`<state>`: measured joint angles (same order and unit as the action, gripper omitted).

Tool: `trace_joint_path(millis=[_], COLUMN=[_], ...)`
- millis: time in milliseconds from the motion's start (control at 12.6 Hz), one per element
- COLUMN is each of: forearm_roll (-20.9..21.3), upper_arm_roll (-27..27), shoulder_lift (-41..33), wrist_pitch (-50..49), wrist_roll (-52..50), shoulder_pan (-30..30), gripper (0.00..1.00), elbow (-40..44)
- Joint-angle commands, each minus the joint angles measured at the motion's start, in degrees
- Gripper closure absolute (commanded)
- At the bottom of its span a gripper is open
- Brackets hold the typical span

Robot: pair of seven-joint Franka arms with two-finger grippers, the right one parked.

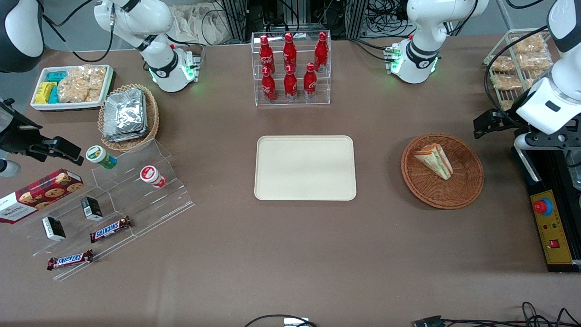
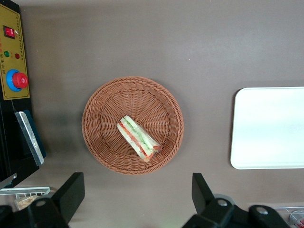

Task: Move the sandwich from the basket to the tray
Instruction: 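Move the left gripper over the sandwich in the wicker basket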

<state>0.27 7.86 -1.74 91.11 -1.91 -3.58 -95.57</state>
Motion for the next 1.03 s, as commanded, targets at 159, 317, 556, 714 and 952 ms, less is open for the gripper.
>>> trace_joint_path(millis=[159,317,556,714,952], forearm_roll=[-0.7,-0.6,0.3,0.5,0.7], upper_arm_roll=[-0.8,-0.9,-0.9,-0.8,-0.8], shoulder_lift=[-0.5,-0.2,0.2,-1.5,-7.7], wrist_pitch=[-3.2,-3.2,-2.0,1.8,13.2], wrist_roll=[0.9,0.2,-2.8,-5.5,-10.6], shoulder_pan=[0.5,0.4,0.3,0.4,0.4], gripper=[0.0,0.0,0.0,0.0,0.0], elbow=[0.7,0.3,-2.3,-8.1,-22.2])
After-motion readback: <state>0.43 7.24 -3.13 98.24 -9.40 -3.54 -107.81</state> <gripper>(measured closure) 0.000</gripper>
